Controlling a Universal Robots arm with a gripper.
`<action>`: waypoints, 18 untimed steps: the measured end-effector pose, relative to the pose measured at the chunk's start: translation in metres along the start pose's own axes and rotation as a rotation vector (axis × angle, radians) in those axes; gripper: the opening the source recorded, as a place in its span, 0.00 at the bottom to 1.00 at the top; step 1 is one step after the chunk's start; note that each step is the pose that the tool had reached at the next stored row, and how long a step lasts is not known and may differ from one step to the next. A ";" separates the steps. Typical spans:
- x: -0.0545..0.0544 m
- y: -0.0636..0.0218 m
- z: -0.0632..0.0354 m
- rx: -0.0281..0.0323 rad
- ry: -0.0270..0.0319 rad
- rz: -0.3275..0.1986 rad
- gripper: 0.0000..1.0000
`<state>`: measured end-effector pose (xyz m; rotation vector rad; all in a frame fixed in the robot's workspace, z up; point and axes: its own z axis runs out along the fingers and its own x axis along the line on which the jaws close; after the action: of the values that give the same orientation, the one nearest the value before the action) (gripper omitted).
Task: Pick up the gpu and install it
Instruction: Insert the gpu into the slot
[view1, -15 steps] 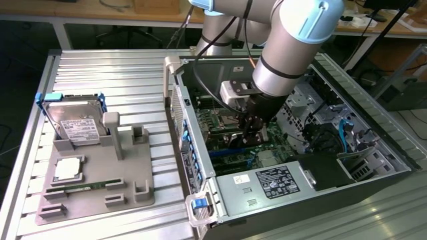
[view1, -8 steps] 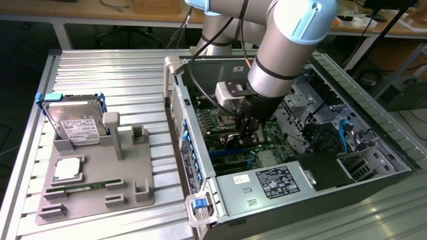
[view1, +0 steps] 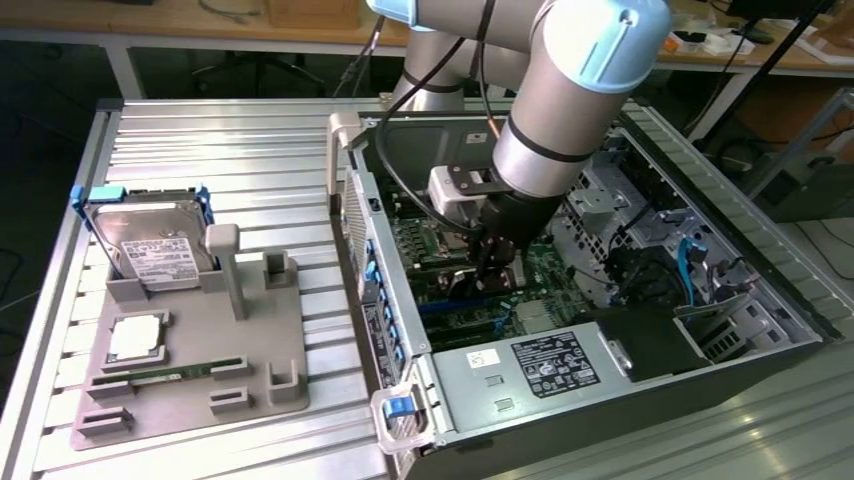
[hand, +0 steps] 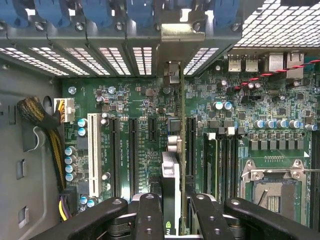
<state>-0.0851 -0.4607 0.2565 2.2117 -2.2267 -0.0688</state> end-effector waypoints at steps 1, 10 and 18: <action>0.000 0.0000 0.0002 0.0000 -0.0001 0.000 0.27; 0.000 0.0027 0.0004 0.0001 -0.0006 0.000 0.27; -0.002 0.0039 0.0007 0.0001 -0.0006 0.000 0.27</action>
<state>-0.0890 -0.4583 0.2560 2.2119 -2.2272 -0.0694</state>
